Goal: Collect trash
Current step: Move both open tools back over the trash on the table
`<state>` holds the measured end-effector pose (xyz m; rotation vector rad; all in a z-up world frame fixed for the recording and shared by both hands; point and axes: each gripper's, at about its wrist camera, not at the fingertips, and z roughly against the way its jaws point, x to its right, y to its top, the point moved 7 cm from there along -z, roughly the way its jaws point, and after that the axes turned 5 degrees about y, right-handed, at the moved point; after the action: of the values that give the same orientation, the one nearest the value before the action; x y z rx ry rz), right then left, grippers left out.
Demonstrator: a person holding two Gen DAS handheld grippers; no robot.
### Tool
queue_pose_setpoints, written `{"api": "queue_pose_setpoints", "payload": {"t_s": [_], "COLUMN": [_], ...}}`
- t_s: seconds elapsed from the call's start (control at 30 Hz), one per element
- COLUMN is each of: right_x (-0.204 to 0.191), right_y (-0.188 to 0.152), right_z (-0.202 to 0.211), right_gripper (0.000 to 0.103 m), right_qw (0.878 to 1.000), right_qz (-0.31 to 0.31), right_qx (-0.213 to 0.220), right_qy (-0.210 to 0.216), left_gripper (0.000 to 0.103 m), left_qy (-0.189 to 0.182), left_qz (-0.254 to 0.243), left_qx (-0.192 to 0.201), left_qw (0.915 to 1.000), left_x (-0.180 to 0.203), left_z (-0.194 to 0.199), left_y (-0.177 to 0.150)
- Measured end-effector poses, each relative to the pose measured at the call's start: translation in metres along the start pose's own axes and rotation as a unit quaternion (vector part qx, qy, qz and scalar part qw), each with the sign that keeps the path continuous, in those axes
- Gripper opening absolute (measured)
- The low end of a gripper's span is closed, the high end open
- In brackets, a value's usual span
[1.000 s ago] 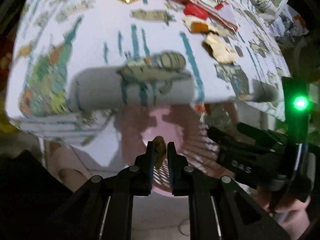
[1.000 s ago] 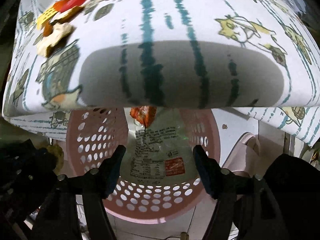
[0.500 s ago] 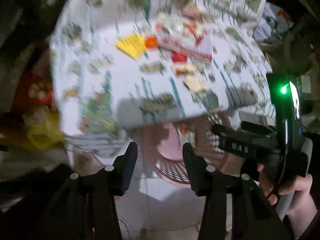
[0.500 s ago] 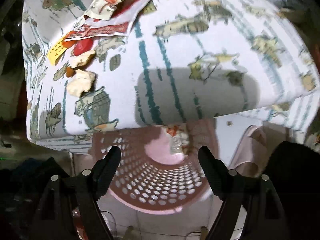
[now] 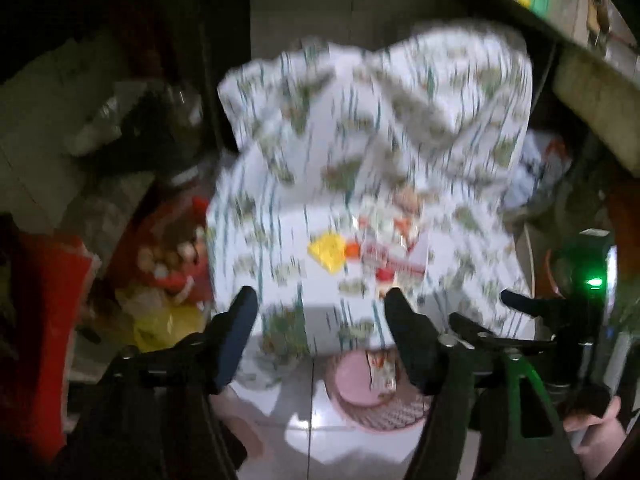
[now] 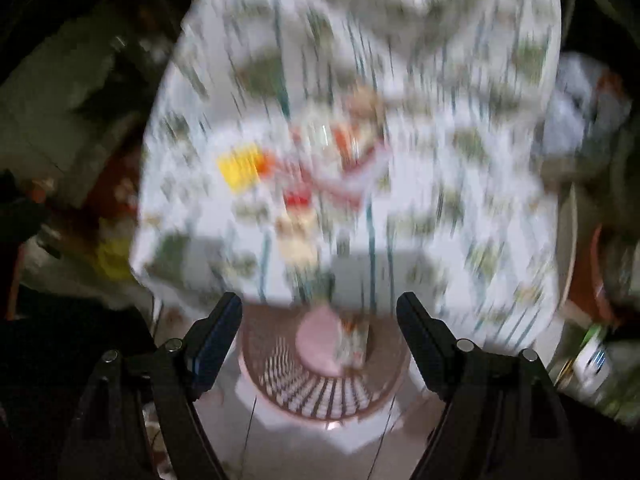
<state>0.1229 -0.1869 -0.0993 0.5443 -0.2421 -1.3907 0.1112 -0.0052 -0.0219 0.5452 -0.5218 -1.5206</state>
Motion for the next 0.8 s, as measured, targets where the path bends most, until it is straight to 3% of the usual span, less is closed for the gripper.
{"api": "queue_pose_setpoints", "payload": {"t_s": [0.13,0.23,0.33,0.5,0.67,0.8], "right_x": [-0.011,-0.013,-0.012,-0.003,0.012,0.023], "right_y": [0.060,0.102,0.136,0.166,0.157,0.153], "right_z": [0.059,0.096,0.117,0.108,0.065,0.020], "right_gripper": [0.081,0.081,0.081,0.081,0.088,0.088], "right_qw": [0.993,0.985,0.980,0.972,0.970,0.979], "right_qz": [0.083,0.100,0.097,0.094,0.078,0.072], "right_qx": [0.083,0.135,0.173,0.210,0.224,0.178], "right_qy": [-0.031,-0.024,-0.016,-0.042,-0.061,-0.068], "left_gripper": [0.092,0.095,0.097,0.103,0.102,0.102], "left_qy": [0.015,0.019,0.027,0.042,0.064,0.056], "left_qz": [-0.006,0.008,0.025,0.029,0.031,0.022], "left_qx": [0.060,0.100,0.112,0.118,0.104,0.072], "left_qw": [0.9981,0.9948,0.9930,0.9917,0.9920,0.9956], "left_x": [-0.009,-0.018,-0.029,-0.047,-0.057,-0.057], "left_z": [0.030,0.041,0.034,0.004,-0.050,-0.082], "left_y": [0.046,0.084,0.113,0.124,0.112,0.116]}}
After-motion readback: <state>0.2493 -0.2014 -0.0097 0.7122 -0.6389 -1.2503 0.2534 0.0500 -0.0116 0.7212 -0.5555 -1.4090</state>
